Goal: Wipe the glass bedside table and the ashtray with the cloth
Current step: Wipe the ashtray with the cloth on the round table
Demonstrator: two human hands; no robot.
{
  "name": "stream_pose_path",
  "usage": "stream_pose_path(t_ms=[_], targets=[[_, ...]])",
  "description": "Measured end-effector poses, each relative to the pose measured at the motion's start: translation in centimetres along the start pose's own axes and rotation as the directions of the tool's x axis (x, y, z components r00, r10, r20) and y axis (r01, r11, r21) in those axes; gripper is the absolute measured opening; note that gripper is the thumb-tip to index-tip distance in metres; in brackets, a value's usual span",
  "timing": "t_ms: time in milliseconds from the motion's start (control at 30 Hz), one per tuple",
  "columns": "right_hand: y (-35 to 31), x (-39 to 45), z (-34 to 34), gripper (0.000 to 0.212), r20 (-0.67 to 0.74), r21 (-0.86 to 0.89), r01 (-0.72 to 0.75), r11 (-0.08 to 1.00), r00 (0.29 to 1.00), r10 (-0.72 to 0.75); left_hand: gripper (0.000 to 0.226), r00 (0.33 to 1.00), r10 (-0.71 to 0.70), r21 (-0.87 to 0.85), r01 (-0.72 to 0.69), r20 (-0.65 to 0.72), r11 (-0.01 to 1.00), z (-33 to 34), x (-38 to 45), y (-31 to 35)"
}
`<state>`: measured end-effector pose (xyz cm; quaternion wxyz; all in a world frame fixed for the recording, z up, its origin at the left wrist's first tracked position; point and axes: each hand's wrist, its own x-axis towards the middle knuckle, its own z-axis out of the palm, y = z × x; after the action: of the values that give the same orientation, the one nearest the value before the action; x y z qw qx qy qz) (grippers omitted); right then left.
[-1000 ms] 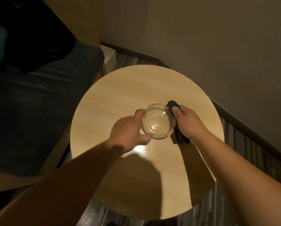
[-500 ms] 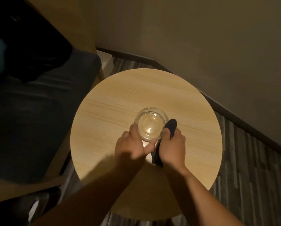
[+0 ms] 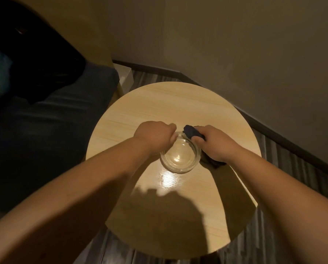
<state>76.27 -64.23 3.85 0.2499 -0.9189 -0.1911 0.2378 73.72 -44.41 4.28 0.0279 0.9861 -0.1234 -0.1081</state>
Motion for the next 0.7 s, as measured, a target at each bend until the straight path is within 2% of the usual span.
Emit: stream_pose_path(t_ms=[100, 200, 400, 533, 700], targets=[[0.0, 0.2, -0.7, 0.018, 0.051, -0.025, 0.002, 1.0, 0.999, -0.001, 0.034, 0.999, 0.035, 0.051, -0.034, -0.018, 0.998, 0.9, -0.2, 0.2], [-0.2, 0.0, -0.7, 0.019, 0.046, -0.003, -0.028, 1.0, 0.999, 0.028, 0.035, 0.998, 0.031, 0.085, -0.027, -0.055, 0.996, 1.6, -0.4, 0.5], [-0.4, -3.3, 1.6, 0.02, -0.13, 0.163, -0.193, 0.968, 0.968, 0.215, 0.026, 0.994, -0.068, 0.066, 0.074, -0.089, 0.995, 2.1, -1.1, 1.1], [-1.5, -6.0, 6.3, 0.03, -0.339, 0.339, -0.295, 0.893, 0.847, 0.409, 0.016, 0.975, -0.209, 0.016, 0.21, -0.076, 0.978, 2.3, -1.4, 1.9], [-4.0, -6.6, 10.0, 0.034, -0.368, 0.586, -0.344, 0.734, 0.694, 0.619, 0.017, 0.922, -0.382, -0.118, 0.373, -0.066, 0.92, 2.4, -2.6, 3.1]])
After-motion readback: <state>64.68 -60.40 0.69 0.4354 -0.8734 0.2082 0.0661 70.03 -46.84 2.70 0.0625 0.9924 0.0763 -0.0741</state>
